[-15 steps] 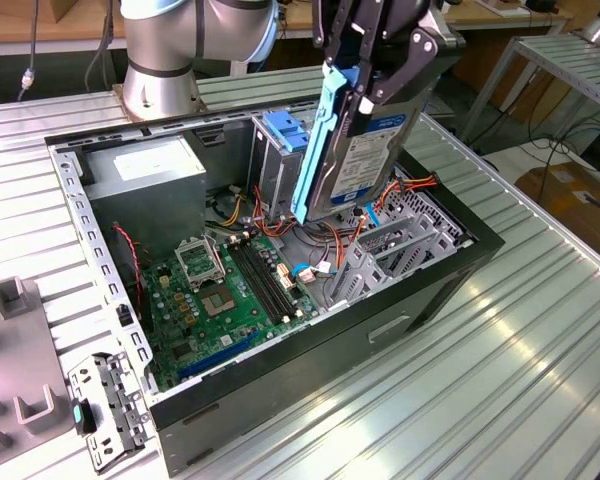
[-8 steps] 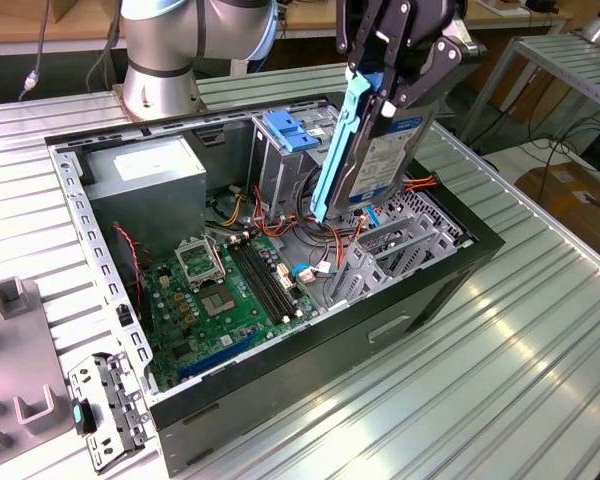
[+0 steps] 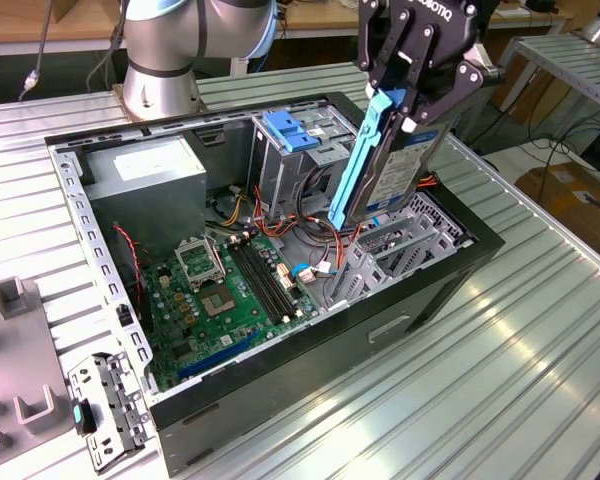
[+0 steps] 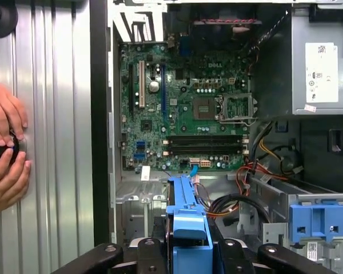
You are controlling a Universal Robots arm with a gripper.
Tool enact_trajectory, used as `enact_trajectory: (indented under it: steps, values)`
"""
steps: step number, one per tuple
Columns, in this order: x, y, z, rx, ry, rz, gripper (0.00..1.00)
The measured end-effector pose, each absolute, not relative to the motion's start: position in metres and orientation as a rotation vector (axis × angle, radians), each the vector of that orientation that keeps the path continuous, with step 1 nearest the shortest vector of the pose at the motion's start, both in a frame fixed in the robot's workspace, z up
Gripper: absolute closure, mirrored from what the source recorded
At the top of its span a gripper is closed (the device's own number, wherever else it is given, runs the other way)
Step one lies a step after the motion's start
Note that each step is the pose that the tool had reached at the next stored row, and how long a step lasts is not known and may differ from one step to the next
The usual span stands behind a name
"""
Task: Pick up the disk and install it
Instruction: 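Insert the disk into the insertion slot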
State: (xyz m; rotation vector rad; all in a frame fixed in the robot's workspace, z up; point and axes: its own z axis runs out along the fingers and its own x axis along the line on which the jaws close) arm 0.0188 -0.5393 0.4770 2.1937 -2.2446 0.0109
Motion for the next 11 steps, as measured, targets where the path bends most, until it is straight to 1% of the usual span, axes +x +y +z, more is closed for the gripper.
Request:
enact_trajectory:
  steps: [11]
  values:
    - [0.0214,-0.5393,0.4768,2.194,-2.245,0.011,0.63]
